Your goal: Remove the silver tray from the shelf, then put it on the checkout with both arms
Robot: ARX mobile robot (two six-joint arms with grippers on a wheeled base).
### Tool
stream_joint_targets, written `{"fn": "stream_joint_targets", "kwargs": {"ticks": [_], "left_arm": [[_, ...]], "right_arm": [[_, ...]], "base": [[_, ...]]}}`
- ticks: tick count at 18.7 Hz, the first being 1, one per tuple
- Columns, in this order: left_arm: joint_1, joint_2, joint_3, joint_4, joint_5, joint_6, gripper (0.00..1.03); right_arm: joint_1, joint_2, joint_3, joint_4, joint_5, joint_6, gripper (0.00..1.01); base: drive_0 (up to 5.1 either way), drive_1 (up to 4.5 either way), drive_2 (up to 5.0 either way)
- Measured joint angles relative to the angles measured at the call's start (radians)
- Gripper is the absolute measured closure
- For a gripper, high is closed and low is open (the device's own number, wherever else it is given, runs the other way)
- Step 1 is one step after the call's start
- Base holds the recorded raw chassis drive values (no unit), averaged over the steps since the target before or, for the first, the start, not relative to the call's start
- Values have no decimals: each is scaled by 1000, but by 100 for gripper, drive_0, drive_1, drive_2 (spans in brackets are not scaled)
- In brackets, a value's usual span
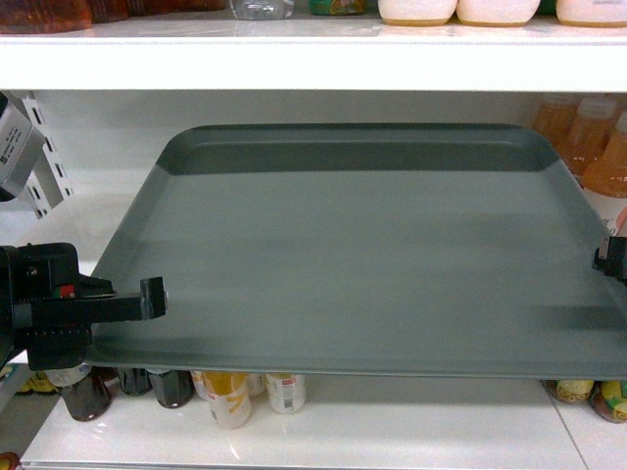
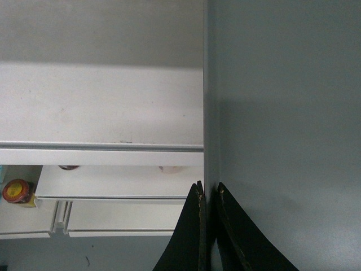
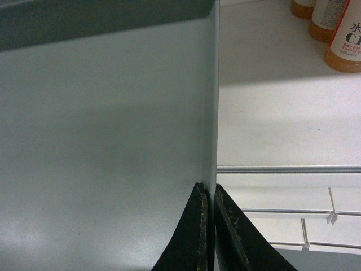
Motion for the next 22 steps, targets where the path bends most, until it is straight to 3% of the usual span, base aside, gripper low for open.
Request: {"fn": "stream_joint_targets", "kwargs": {"ticks": [22], "left_arm": [[3, -1, -1, 0, -1, 0, 100]], "right_arm": [[1, 5, 0, 1, -3, 1, 99]], "base": [[0, -426, 426]]}}
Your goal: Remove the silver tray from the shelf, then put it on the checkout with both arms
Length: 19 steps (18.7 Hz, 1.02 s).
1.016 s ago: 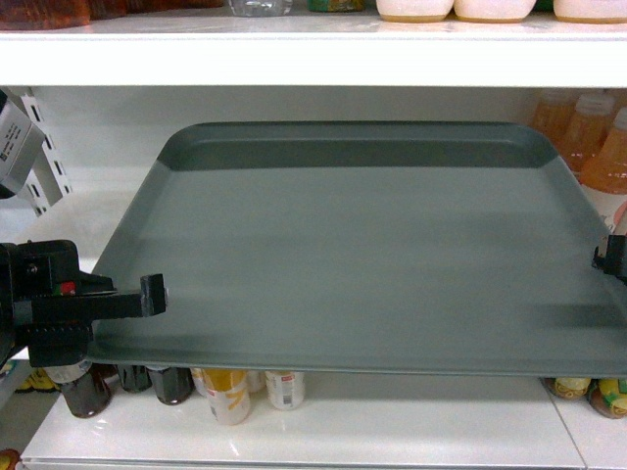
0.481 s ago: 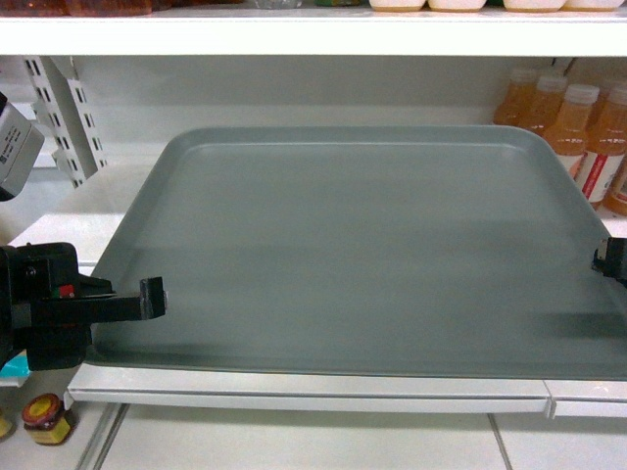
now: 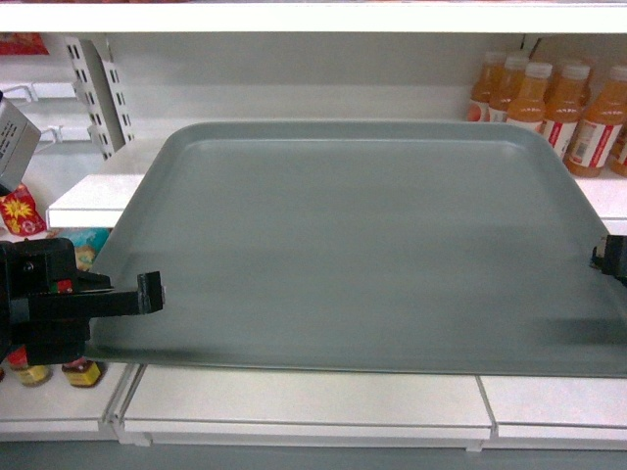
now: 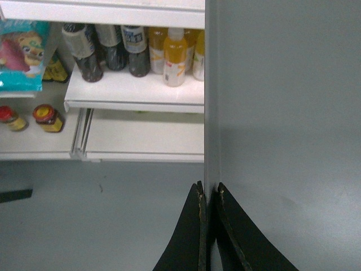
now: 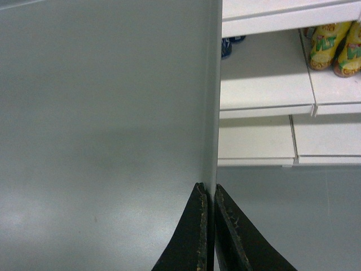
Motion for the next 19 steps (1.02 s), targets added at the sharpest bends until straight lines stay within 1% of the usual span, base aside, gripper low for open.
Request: {"fn": "stream_joint_targets", "kwargs": {"ticks": [19], "left_arm": [[0, 1, 0, 0, -3, 1, 100]], "right_arm": [[4, 0, 0, -1, 3, 0, 99]], "base": [[9, -424, 443]]}}
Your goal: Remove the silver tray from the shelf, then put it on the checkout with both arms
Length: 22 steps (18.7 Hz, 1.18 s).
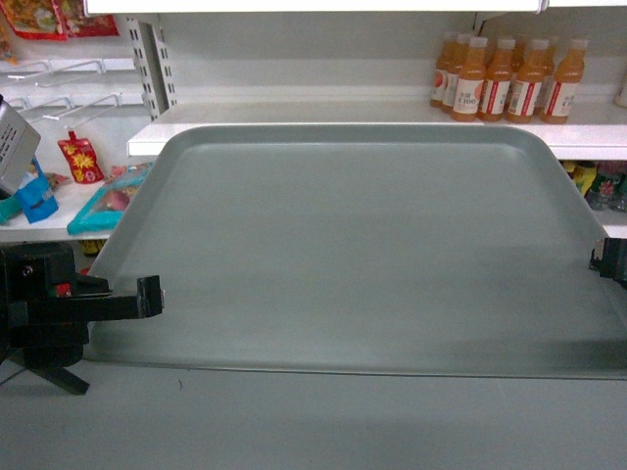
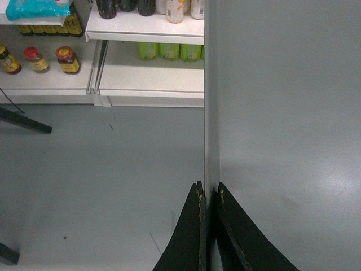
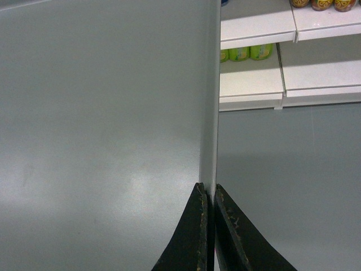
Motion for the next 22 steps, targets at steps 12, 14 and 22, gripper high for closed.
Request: {"fn": "stream_joint_targets", "kwargs": {"ticks": [12, 14, 22], "left_arm": [[0, -1, 0, 0, 0, 1, 100], [0, 0, 0, -3, 1, 1, 100], [-1, -2, 0, -5, -1, 1, 100]], "right_arm": [[0, 0, 0, 1, 0, 0, 99], [0, 0, 0, -1, 0, 0, 99], [0, 0, 0, -3, 0, 0, 99]], "base": [[9, -425, 442], [16, -417, 449], [12, -421, 445]]}}
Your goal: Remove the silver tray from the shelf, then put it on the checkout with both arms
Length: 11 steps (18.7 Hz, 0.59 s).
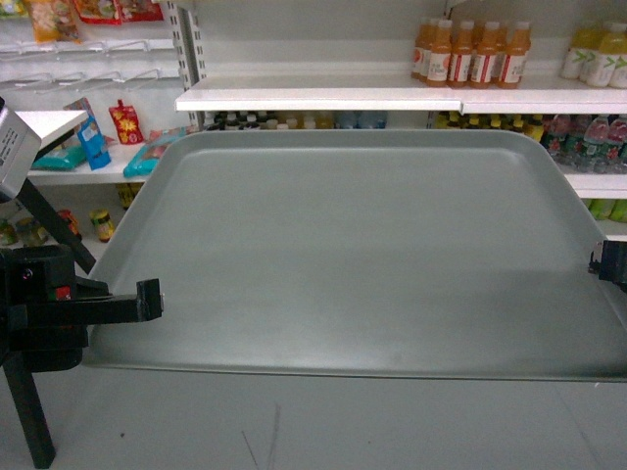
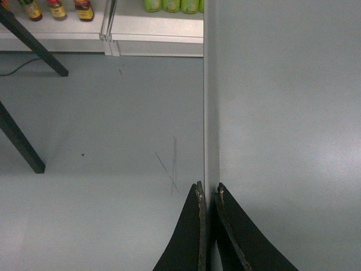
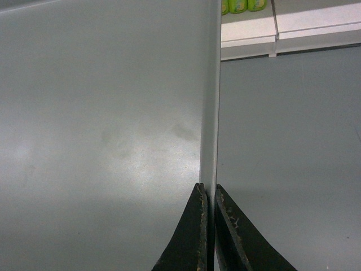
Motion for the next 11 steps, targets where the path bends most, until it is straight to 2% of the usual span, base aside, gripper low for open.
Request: {"fn": "stream_joint_targets", "kwargs": {"ticks": [9, 11], "left_arm": [[0, 0, 0, 6, 0, 0, 100], [0, -1, -1, 0, 0, 0, 100]], "right_arm": [[0, 0, 0, 5, 0, 0, 99], [0, 0, 0, -2, 1, 0, 99]], "base": [[-3, -436, 430], [0, 0, 0]]}}
